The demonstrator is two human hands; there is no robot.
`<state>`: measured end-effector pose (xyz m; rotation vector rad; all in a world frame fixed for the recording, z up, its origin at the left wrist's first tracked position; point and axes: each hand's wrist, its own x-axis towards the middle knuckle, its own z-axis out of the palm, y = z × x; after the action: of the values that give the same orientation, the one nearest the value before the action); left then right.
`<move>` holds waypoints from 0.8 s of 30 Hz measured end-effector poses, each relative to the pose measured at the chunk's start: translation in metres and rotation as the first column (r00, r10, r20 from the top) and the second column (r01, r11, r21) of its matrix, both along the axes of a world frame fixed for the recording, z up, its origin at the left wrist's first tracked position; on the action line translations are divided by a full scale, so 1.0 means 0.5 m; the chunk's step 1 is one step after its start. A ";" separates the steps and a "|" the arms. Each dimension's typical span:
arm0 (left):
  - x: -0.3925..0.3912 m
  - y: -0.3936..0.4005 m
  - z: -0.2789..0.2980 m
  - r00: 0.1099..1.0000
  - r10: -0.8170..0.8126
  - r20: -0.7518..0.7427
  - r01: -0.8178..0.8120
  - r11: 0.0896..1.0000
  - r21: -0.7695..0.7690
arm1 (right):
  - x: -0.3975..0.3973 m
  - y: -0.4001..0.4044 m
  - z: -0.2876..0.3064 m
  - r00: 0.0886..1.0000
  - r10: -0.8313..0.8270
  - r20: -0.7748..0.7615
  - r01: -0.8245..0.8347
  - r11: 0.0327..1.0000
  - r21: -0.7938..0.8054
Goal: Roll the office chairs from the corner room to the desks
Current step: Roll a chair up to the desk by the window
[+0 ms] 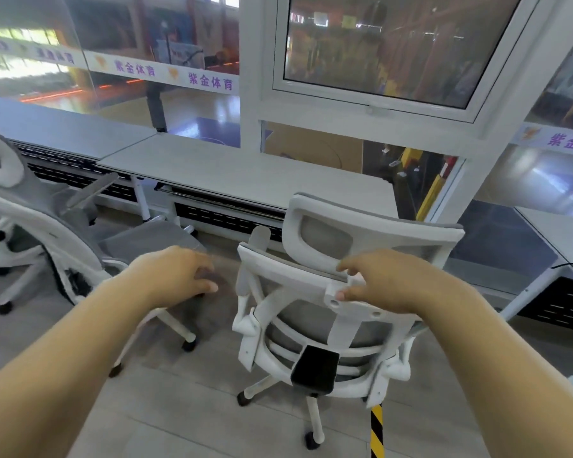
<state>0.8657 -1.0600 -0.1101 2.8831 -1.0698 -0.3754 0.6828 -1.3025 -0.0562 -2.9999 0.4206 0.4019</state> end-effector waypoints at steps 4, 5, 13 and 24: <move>0.071 0.111 0.004 0.997 0.073 -0.004 -0.073 0.997 0.007 | 0.112 0.090 0.005 0.995 0.095 0.004 -0.095 0.995 -0.002; 0.090 0.141 0.005 0.996 0.091 0.005 -0.091 0.996 0.012 | 0.145 0.113 0.002 0.993 0.120 0.005 -0.120 0.993 -0.007; 0.234 0.377 -0.001 0.971 0.239 -0.015 -0.237 0.969 0.066 | 0.398 0.305 -0.057 0.967 0.252 -0.027 -0.250 0.967 0.048; 0.420 0.582 -0.030 0.874 0.480 -0.075 -0.474 0.876 0.083 | 0.716 0.494 -0.130 0.874 0.471 -0.119 -0.466 0.882 0.065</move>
<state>1.0759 -0.7688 -0.1249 3.0072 -0.3061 -0.5091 1.0410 -1.0556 -0.1211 -3.0234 -0.3222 0.6354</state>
